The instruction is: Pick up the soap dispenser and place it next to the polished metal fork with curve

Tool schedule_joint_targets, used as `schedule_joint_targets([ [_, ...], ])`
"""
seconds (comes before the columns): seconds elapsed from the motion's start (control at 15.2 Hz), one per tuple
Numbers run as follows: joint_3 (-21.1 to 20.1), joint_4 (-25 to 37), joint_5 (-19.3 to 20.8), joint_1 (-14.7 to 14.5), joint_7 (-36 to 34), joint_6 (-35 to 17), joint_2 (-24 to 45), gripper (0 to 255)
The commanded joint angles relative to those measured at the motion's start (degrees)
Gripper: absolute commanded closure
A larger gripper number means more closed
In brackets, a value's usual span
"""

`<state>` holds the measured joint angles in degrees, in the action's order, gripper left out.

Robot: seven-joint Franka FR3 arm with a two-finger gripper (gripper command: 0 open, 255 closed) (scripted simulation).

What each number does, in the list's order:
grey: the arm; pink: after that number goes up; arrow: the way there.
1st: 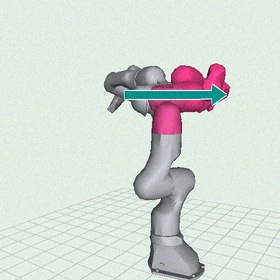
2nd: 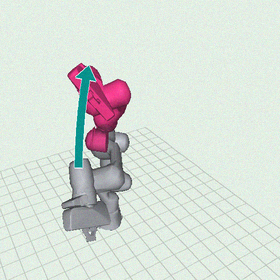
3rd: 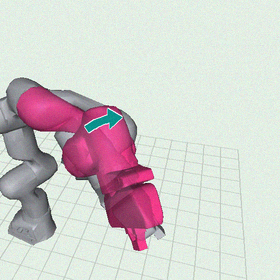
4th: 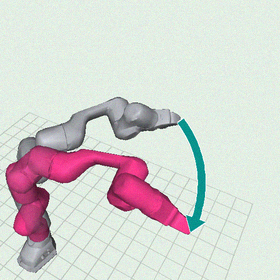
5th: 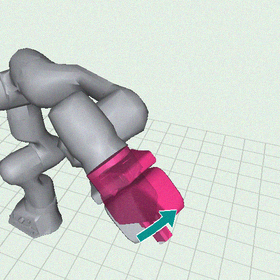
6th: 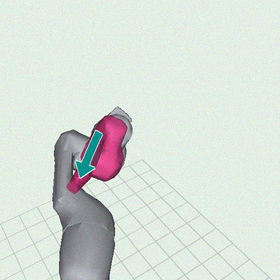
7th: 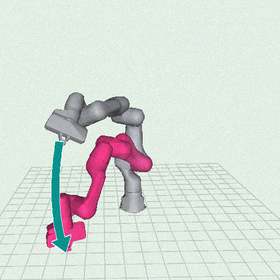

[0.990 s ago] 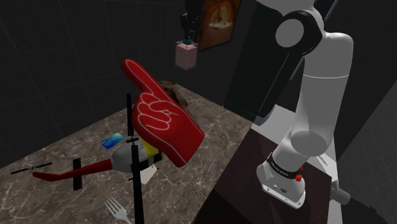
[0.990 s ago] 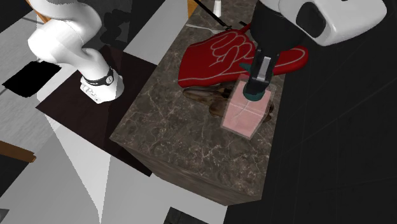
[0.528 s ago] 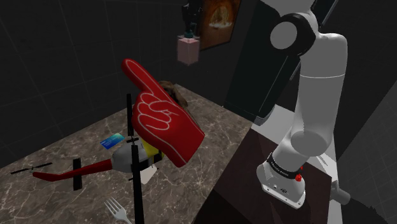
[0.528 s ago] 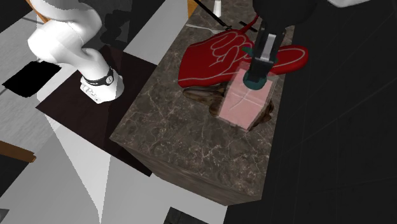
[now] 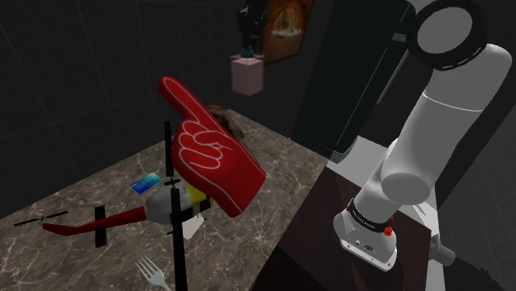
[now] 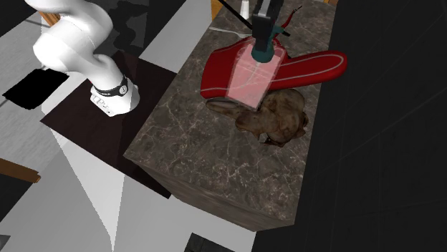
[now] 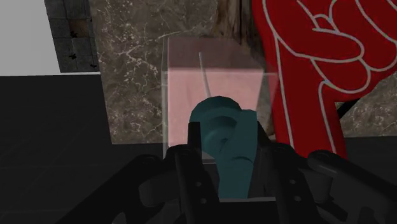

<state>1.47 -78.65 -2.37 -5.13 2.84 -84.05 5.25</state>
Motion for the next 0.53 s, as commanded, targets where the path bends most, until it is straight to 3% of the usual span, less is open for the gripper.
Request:
schedule_joint_targets([
  [0.0,-0.94,-4.7,0.17,-1.19,-2.12,-1.3,-3.48,255],
  [0.46,-4.98,-17.01,-0.29,-4.79,-9.67,-3.36,-14.04,255],
])
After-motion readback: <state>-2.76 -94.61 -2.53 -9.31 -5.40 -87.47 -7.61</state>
